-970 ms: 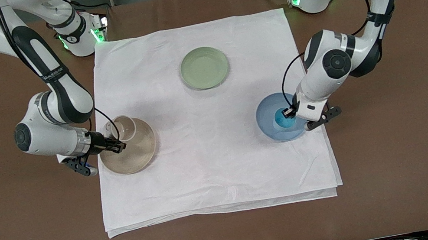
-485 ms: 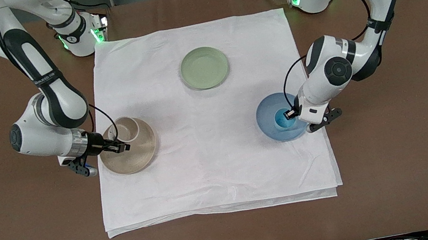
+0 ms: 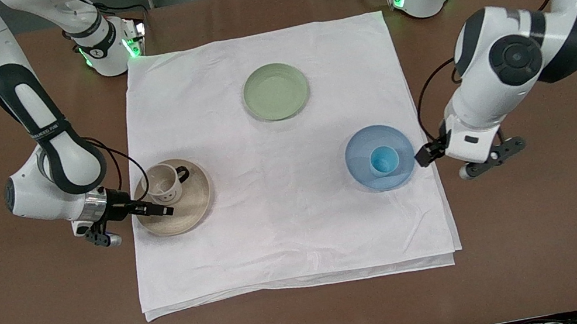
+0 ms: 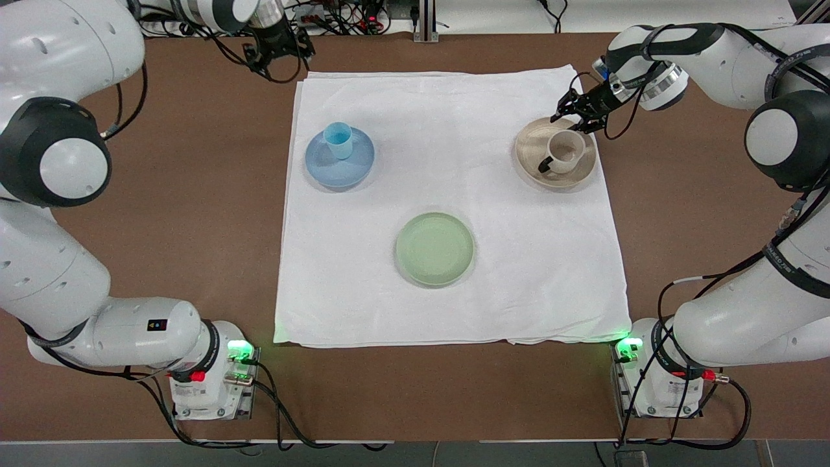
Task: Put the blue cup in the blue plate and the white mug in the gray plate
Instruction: 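Open the right gripper on the mug while the left gripper withdraws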
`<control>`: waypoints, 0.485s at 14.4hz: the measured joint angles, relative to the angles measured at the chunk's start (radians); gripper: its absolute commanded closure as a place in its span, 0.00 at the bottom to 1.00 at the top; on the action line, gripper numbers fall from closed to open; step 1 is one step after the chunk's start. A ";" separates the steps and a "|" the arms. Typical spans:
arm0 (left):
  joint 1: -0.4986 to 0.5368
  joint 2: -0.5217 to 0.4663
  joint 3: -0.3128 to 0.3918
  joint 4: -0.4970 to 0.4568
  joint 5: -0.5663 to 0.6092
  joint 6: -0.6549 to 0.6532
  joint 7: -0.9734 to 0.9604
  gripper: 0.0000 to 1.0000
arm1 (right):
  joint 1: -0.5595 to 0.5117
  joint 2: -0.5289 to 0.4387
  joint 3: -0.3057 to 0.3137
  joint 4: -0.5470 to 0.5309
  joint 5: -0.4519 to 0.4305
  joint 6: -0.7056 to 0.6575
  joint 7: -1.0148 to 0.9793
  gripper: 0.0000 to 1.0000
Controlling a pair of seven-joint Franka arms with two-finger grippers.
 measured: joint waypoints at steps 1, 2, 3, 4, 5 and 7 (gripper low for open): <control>0.006 -0.007 0.001 0.053 0.045 -0.042 0.021 0.00 | 0.001 0.000 0.002 0.007 0.001 0.001 0.000 0.00; 0.016 -0.012 0.001 0.097 0.082 -0.064 0.058 0.00 | 0.003 -0.001 0.002 0.015 0.001 0.001 0.000 0.00; 0.028 -0.015 0.001 0.131 0.102 -0.081 0.111 0.00 | 0.003 -0.001 0.002 0.023 0.000 0.001 0.000 0.00; 0.043 -0.020 0.001 0.157 0.107 -0.101 0.164 0.00 | 0.003 -0.003 0.000 0.030 -0.010 -0.001 -0.001 0.00; 0.059 -0.030 0.002 0.174 0.107 -0.123 0.206 0.00 | 0.003 -0.005 -0.006 0.039 -0.038 -0.006 -0.002 0.00; 0.099 -0.064 0.000 0.192 0.107 -0.178 0.289 0.00 | 0.003 -0.019 -0.037 0.084 -0.186 -0.078 0.021 0.00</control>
